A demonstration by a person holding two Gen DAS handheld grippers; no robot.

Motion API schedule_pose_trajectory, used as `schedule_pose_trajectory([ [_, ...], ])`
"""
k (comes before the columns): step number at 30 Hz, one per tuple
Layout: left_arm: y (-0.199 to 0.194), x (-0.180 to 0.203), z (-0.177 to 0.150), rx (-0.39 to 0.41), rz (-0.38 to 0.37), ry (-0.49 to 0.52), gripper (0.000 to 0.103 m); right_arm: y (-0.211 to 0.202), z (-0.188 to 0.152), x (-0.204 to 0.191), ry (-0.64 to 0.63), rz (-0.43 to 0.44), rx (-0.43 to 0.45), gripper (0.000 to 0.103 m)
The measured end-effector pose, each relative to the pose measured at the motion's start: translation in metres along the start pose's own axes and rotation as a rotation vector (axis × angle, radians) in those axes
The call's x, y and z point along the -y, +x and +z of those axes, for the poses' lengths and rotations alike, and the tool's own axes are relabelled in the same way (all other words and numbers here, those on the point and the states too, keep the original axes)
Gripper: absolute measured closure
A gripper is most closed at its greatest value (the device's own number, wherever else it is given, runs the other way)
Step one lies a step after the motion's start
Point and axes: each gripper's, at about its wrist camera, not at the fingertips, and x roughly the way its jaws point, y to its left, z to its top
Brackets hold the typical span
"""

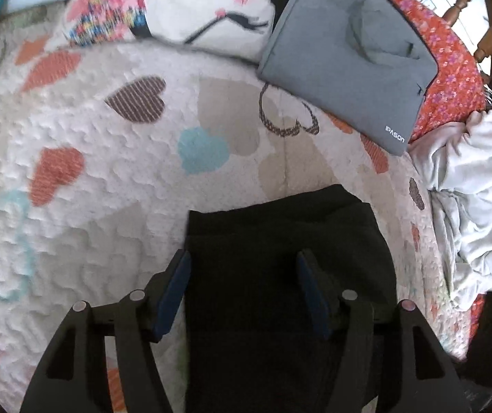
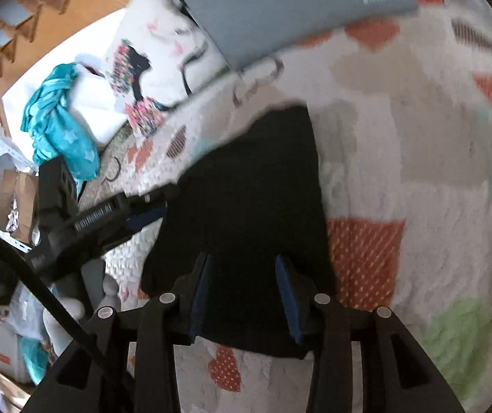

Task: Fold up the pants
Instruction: 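Open both grippers and pull them back from the folded pants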

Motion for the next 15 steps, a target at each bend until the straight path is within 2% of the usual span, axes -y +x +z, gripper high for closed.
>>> schedule_pose_trajectory([
  [3,-0.039,0.008,-0.011,0.117,0.066,0.056,0.041,-0.035,-0.008,-0.016,-0.1,-0.101,0.131,0.059],
  [5,-0.064,0.021,-0.02,0.22,0.14,0.111,0.041,-0.062,-0.027,-0.031,-0.198,-0.238,0.265,0.041],
  [7,-0.093,0.033,-0.032,0.342,0.224,0.161,0.039,-0.087,-0.053,-0.042,-0.275,-0.372,0.432,0.015],
  [9,-0.123,0.044,-0.05,0.478,0.307,0.193,0.029,-0.104,-0.071,-0.04,-0.276,-0.407,0.542,0.0],
  [11,-0.144,0.045,-0.071,0.567,0.376,0.172,0.004,-0.109,-0.076,-0.032,-0.249,-0.394,0.541,0.0],
  [14,-0.169,0.041,-0.104,0.646,0.416,0.106,0.001,-0.103,-0.068,-0.013,-0.165,-0.435,0.417,0.001],
  [15,-0.174,0.041,-0.112,0.654,0.42,0.099,0.001,-0.103,-0.069,-0.012,-0.171,-0.45,0.396,0.005],
])
